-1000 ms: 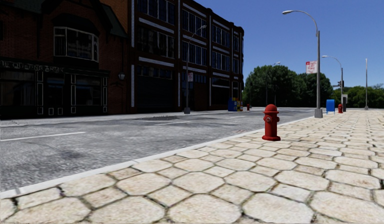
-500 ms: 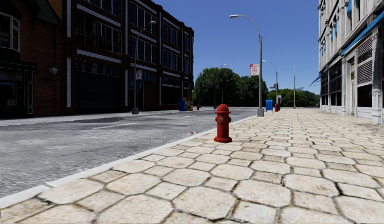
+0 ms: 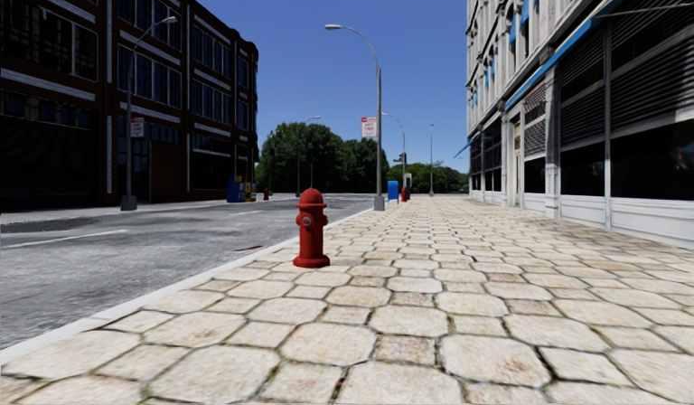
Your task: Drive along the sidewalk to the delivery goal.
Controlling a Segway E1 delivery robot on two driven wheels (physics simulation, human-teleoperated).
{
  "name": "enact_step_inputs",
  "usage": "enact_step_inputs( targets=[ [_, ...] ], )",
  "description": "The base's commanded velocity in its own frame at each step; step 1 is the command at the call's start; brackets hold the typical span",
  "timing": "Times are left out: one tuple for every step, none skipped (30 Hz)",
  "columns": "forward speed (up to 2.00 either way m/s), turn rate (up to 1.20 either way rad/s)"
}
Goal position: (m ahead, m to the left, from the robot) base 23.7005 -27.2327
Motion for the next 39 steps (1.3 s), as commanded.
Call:
enact_step_inputs(
  targets=[
    [1.02,-0.62],
    [1.02,-0.62],
    [1.02,-0.62],
    [1.02,-0.62],
    [1.02,-0.62],
    [1.02,-0.29],
    [1.02,0.00],
    [1.02,0.00],
    [1.02,0.00],
    [1.02,0.00],
    [1.03,0.00],
    [1.03,0.00],
    [1.03,0.00],
    [1.03,0.00],
    [1.03,0.00],
    [1.03,0.00],
    [1.03,0.00],
    [1.03,0.00],
    [1.03,0.00],
    [1.03,0.00],
    [1.03,0.00],
    [1.03,0.00],
    [1.03,0.00],
    [1.03,0.00],
    [1.03,0.00],
    [1.03,0.00],
    [1.03,-0.05],
    [1.03,-0.16],
    [1.03,-0.20],
    [1.03,-0.20],
    [1.03,-0.21],
    [1.03,-0.21],
    [1.03,-0.21],
    [1.03,-0.26],
    [1.03,-0.26],
    [1.04,-0.28],
    [1.04,-0.29],
    [1.04,-0.29],
    [1.04,-0.29]
  ],
)
